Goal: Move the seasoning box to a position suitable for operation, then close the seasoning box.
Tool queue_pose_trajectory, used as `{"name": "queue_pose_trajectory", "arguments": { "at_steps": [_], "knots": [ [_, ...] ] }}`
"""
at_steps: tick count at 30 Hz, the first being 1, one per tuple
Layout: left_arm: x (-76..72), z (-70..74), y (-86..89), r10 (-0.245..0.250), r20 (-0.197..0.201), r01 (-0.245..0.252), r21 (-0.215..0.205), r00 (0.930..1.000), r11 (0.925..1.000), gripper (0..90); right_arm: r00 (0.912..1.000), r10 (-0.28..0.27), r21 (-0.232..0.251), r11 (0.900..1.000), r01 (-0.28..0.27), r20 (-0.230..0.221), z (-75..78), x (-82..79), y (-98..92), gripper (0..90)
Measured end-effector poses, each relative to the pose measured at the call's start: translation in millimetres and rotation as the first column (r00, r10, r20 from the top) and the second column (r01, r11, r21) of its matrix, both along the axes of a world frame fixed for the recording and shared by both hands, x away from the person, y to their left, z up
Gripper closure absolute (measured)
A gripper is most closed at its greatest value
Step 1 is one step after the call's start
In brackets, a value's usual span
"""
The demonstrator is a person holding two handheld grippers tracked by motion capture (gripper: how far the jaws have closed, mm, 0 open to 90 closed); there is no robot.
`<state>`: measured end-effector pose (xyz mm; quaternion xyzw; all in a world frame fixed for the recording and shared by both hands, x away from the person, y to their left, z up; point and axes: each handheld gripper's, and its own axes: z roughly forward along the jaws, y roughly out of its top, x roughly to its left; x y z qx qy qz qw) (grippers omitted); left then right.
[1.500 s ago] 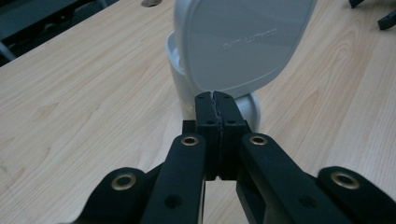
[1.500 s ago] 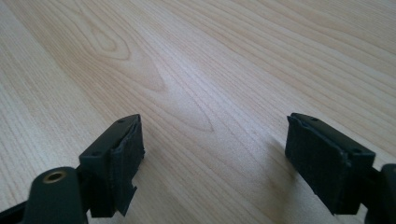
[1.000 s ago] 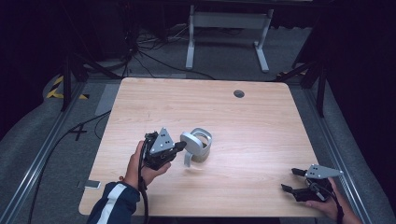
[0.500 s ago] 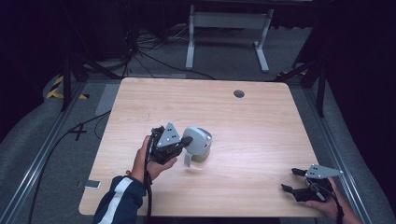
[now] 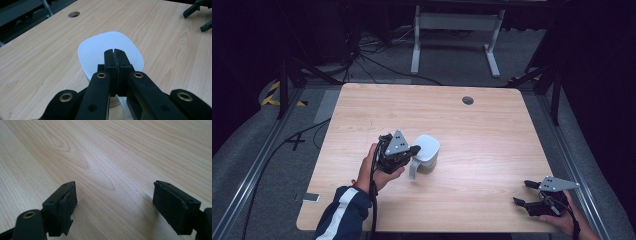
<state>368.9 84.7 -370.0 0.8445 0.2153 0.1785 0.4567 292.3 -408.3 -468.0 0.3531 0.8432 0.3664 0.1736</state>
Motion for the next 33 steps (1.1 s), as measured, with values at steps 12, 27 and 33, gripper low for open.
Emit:
{"name": "queue_pose_trajectory", "arguments": {
  "at_steps": [12,27,33],
  "knots": [
    [-6.2,3.5,20.4,0.016,0.025,-0.017,0.043,0.9996,0.9989,88.0,1.0000,0.003,0.000,1.000,-0.003,0.001,0.0,0.6,0.0,19.2],
    [-27.0,-11.5,77.0,0.073,0.008,-0.074,0.140,0.9973,0.9874,56.5,1.0000,-0.002,-0.001,1.000,0.002,-0.002,0.0,1.2,0.6,18.9],
    [-32.1,-31.9,97.8,0.124,-0.030,-0.116,0.186,0.9918,0.9756,40.4,1.0000,-0.002,-0.001,1.000,0.002,-0.002,0.0,1.2,0.6,18.8]
  ]
}}
